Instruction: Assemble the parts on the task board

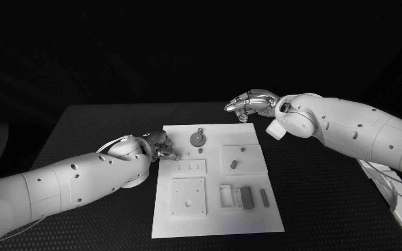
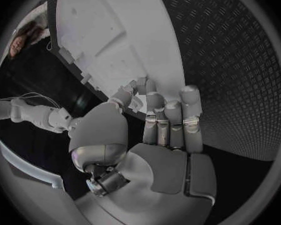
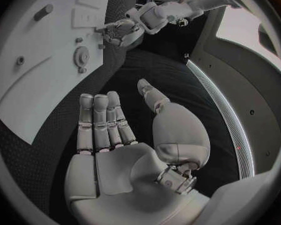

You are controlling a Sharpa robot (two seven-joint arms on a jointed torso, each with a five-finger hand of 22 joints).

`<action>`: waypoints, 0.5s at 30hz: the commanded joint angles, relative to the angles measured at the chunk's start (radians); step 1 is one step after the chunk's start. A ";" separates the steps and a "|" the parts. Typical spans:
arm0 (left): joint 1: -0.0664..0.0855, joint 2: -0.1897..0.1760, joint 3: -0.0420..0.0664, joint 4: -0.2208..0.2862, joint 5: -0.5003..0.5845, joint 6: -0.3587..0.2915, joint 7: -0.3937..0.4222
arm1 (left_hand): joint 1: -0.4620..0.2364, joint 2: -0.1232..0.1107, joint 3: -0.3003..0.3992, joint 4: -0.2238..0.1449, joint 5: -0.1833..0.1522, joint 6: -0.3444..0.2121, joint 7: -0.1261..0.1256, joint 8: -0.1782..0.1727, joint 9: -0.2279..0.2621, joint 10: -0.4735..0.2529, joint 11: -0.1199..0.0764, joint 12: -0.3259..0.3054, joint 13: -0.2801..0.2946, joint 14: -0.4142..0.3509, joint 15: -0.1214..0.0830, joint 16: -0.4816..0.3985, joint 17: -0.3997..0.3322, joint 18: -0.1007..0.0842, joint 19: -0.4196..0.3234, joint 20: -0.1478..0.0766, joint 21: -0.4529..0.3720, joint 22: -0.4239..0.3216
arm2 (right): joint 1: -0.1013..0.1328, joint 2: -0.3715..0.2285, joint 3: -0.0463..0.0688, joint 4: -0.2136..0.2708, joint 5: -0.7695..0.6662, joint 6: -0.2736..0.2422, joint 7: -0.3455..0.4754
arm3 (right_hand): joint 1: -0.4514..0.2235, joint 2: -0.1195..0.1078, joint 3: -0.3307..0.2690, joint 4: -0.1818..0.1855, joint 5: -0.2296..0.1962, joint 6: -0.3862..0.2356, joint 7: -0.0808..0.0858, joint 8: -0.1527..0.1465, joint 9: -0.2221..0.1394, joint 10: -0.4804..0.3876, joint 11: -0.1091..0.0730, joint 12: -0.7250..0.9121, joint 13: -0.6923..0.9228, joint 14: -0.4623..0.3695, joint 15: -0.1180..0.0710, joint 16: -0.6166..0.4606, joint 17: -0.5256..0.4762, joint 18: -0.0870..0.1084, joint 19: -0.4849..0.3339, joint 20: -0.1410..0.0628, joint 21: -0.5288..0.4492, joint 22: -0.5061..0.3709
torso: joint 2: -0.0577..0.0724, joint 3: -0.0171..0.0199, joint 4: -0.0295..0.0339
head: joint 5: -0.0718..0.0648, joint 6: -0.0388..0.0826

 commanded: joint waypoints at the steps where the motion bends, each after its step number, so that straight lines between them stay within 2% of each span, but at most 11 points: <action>1: -0.004 -0.003 -0.002 0.005 0.015 0.040 -0.006 | 0.073 0.064 0.059 -0.054 0.004 0.000 0.003 0.003 0.002 0.002 0.001 0.004 -0.002 0.005 -0.015 0.004 -0.002 0.041 0.005 -0.016 0.002 0.017 | -0.001 0.000 0.000 0.000 -0.004 0.013 0.008 | -0.008 0.003 0.000 0.005 -0.006 0.000 0.005 -0.005 -0.001 -0.010 -0.001 0.005 -0.001 -0.006 0.001 0.007 -0.001 0.013 0.004 0.004 -0.007 0.001 | 0.000 -0.0002 0.0007 | -0.001 -0.001; 15: -0.005 -0.007 -0.002 0.003 0.050 0.030 -0.004 | 0.072 0.064 0.058 -0.053 0.010 0.001 0.003 0.004 0.002 0.003 0.001 0.004 -0.002 0.006 -0.015 0.004 -0.002 0.041 0.006 -0.016 0.002 0.017 | -0.002 0.000 0.000 0.001 -0.004 0.014 0.008 | -0.008 0.003 0.000 0.005 -0.006 0.000 0.005 -0.005 -0.001 -0.010 -0.001 0.006 -0.002 -0.007 0.001 0.007 -0.001 0.013 0.004 0.004 -0.007 0.001 | 0.000 0.0001 0.0005 | -0.001 0.000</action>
